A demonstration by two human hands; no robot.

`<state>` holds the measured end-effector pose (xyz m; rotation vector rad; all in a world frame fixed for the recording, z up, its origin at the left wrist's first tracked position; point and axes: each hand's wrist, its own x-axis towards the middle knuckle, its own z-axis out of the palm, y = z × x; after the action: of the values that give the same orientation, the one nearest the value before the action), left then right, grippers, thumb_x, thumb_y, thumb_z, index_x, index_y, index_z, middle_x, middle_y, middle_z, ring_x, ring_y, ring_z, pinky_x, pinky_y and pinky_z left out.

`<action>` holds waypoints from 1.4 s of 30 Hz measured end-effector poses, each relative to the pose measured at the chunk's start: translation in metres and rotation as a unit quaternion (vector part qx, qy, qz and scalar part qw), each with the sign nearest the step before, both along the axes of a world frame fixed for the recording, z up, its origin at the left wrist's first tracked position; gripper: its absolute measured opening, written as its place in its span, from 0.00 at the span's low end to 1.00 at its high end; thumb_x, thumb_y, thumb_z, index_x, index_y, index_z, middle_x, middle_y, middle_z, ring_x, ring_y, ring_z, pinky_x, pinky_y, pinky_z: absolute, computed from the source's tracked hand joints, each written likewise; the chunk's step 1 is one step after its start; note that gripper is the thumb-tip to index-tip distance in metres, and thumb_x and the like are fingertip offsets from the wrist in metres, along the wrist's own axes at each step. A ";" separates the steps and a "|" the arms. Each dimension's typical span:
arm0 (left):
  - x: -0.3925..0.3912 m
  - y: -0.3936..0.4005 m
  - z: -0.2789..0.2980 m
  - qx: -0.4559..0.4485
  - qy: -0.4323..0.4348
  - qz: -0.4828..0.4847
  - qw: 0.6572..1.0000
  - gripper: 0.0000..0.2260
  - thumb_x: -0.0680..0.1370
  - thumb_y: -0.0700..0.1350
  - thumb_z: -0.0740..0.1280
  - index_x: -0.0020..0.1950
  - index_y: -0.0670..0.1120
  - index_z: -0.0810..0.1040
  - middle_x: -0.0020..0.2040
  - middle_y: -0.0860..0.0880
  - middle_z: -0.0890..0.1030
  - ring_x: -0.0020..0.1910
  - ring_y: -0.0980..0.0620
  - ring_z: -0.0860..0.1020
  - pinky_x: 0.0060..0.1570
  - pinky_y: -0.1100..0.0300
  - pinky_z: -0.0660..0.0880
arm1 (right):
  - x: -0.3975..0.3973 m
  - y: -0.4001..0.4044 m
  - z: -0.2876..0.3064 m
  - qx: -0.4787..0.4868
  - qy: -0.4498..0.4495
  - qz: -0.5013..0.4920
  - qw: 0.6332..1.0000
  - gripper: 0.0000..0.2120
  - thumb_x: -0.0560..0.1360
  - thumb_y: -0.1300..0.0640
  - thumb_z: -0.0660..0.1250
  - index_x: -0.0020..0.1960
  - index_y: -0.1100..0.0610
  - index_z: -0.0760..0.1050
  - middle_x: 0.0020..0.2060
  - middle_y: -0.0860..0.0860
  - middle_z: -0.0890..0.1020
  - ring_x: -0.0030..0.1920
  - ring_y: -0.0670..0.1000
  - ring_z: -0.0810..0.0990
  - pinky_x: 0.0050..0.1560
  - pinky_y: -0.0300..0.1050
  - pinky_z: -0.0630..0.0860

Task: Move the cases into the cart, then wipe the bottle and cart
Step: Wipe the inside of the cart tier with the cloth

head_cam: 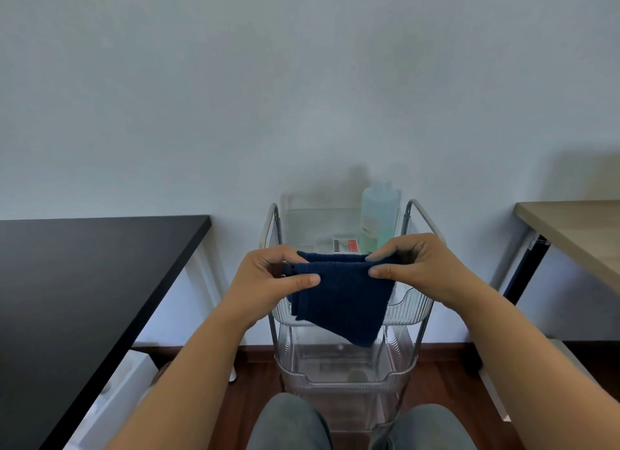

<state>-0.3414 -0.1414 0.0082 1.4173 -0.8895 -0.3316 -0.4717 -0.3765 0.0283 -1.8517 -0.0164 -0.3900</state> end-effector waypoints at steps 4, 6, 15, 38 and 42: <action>-0.011 0.013 0.007 -0.022 0.001 0.061 0.998 0.09 0.63 0.47 0.80 0.41 0.50 0.86 0.41 0.49 0.85 0.43 0.49 0.85 0.40 0.58 0.81 | -0.001 0.007 0.000 0.003 -0.011 -0.008 1.000 0.11 0.66 0.66 0.77 0.38 0.49 0.85 0.39 0.53 0.86 0.46 0.51 0.85 0.50 0.43 0.81; -0.014 0.025 0.010 -0.036 0.001 0.088 0.996 0.15 0.63 0.48 0.80 0.49 0.54 0.85 0.41 0.51 0.85 0.43 0.50 0.85 0.41 0.60 0.81 | 0.002 0.017 0.003 0.023 -0.025 -0.001 0.999 0.08 0.64 0.63 0.78 0.39 0.51 0.84 0.38 0.53 0.86 0.45 0.52 0.84 0.50 0.44 0.81; -0.015 0.113 0.019 -0.070 -0.002 0.242 0.968 0.15 0.66 0.47 0.80 0.51 0.58 0.85 0.47 0.51 0.86 0.46 0.54 0.85 0.42 0.63 0.81 | 0.051 0.134 -0.051 0.194 0.082 0.167 0.963 0.23 0.66 0.57 0.79 0.60 0.54 0.79 0.58 0.55 0.83 0.59 0.55 0.81 0.60 0.52 0.77; 0.031 0.373 0.031 0.190 -0.103 0.501 0.838 0.16 0.71 0.35 0.76 0.43 0.58 0.84 0.47 0.49 0.86 0.44 0.55 0.83 0.45 0.63 0.79 | 0.143 0.356 -0.029 -0.147 -0.011 0.164 0.975 0.11 0.76 0.48 0.66 0.57 0.42 0.81 0.43 0.40 0.84 0.42 0.41 0.80 0.39 0.27 0.69; -0.012 0.406 -0.023 0.298 -0.042 0.530 0.792 0.18 0.69 0.30 0.69 0.40 0.55 0.82 0.48 0.57 0.86 0.45 0.60 0.84 0.39 0.74 0.75 | 0.115 0.390 -0.076 -0.250 -0.054 0.243 0.936 0.15 0.76 0.53 0.68 0.62 0.46 0.79 0.60 0.42 0.81 0.61 0.40 0.73 0.61 0.29 0.65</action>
<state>-0.3532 0.2643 -0.0150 2.2983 0.0922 0.3602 -0.3566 0.0134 -0.0478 -2.2321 -0.6937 -0.1402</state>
